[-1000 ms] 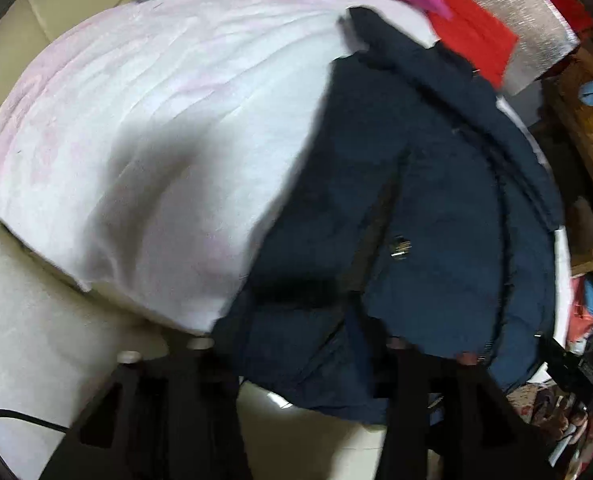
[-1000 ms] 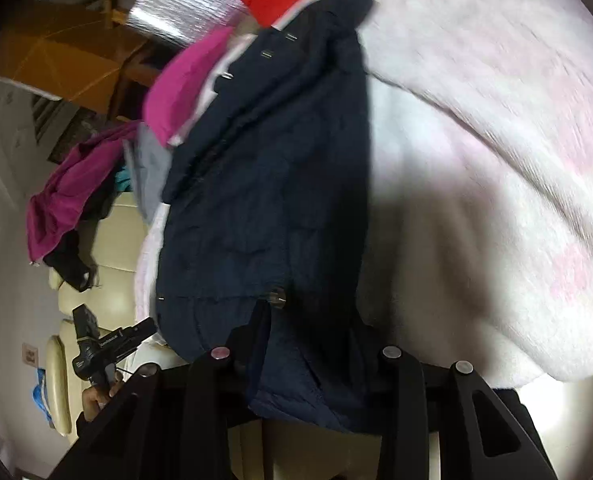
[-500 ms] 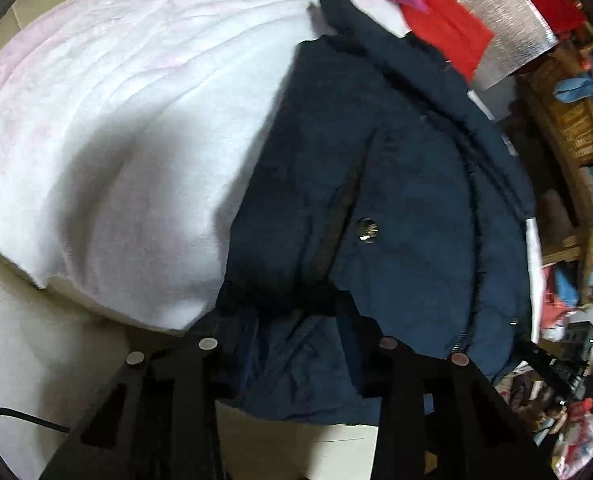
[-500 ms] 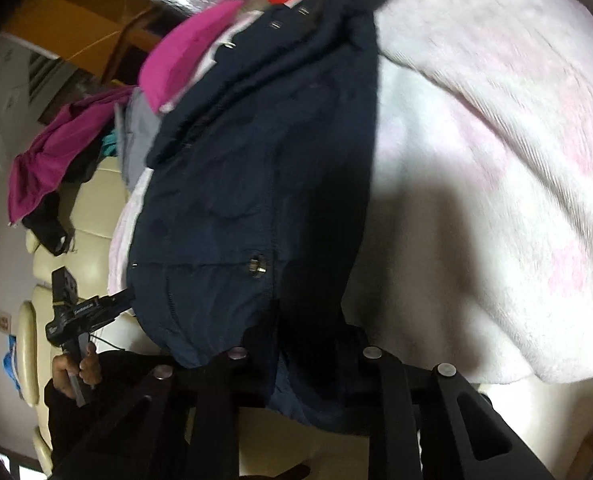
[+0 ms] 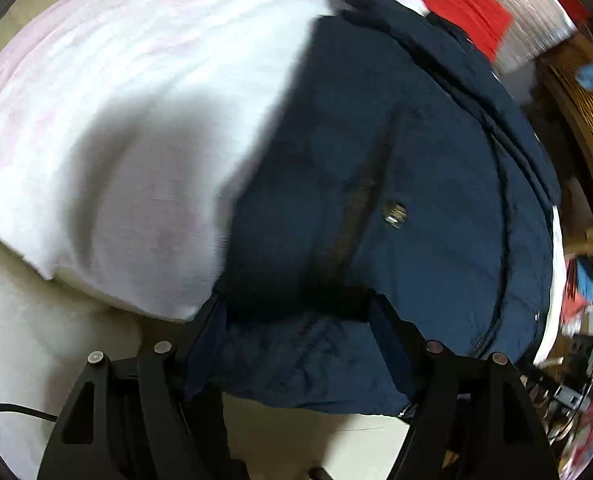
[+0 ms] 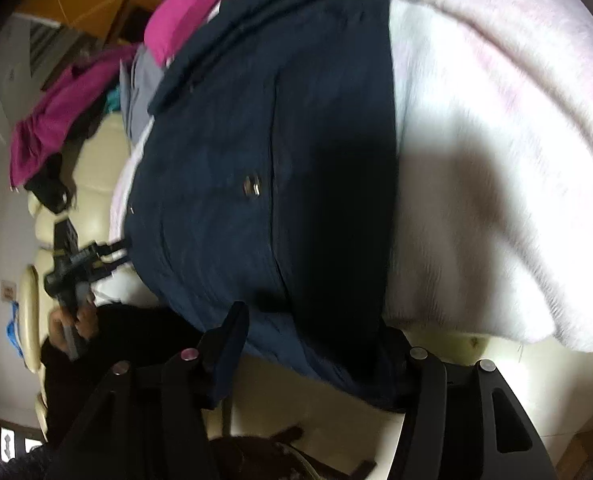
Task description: Fold large clothes
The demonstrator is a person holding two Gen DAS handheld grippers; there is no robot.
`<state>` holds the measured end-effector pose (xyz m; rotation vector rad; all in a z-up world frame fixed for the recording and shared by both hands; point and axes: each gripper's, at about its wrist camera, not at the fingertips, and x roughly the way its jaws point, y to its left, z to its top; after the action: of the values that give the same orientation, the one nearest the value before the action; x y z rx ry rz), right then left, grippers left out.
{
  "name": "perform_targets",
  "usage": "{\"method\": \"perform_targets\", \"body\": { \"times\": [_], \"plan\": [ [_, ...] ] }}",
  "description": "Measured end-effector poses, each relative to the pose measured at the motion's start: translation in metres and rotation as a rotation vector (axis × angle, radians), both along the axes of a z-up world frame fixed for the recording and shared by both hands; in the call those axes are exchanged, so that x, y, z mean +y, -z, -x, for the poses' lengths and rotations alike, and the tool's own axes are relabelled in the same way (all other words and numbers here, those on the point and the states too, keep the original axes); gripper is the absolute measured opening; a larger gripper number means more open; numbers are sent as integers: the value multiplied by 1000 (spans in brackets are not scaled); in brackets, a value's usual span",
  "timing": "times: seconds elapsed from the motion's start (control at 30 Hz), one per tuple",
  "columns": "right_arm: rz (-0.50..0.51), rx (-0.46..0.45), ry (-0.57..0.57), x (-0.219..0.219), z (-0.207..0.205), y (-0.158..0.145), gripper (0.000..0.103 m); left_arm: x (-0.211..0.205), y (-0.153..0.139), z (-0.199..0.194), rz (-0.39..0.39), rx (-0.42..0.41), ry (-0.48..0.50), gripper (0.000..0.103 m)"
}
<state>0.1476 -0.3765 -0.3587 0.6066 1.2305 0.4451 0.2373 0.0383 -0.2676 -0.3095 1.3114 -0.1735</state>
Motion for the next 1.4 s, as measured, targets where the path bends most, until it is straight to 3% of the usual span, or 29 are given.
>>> {"method": "perform_targets", "body": {
  "times": [0.07,0.13,0.2,0.3,0.37,0.47,0.5,0.53,0.57,0.63,0.83,1.0,1.17,1.4],
  "plan": [
    [-10,-38,-35,7,3,-7,52,-10,-1,2,17,-24,41,68],
    [-18,-92,-51,9,4,-18,36,-19,-5,5,37,-51,79,56],
    [-35,-150,-63,10,8,-27,34,-20,-7,6,58,-67,91,50],
    [10,-134,-68,17,3,-23,34,-12,-2,2,101,-40,57,52],
    [67,-78,-67,22,0,-10,37,-14,2,1,104,-18,73,65],
    [135,-76,-87,33,-1,-7,37,-26,-4,2,69,-43,118,66],
    [145,-95,-91,35,0,-11,34,-30,-5,2,70,-51,123,57],
    [158,-134,-91,38,2,-19,25,-30,-8,2,74,-62,126,49],
    [163,-175,-87,40,4,-28,21,-26,-11,2,92,-69,122,34],
    [144,-258,-65,35,7,-44,11,-20,-20,-1,159,-86,119,27],
    [-1,-476,65,9,6,-101,9,-21,-70,-15,312,-215,151,20],
    [-93,-541,196,-24,-22,-127,9,-25,-94,-51,427,-280,118,19],
    [-103,-546,324,-28,-60,-138,8,-36,-98,-100,483,-336,64,19],
    [-60,-450,527,-62,-120,-128,8,-46,-79,-156,410,-376,-46,19]
  ]
}}
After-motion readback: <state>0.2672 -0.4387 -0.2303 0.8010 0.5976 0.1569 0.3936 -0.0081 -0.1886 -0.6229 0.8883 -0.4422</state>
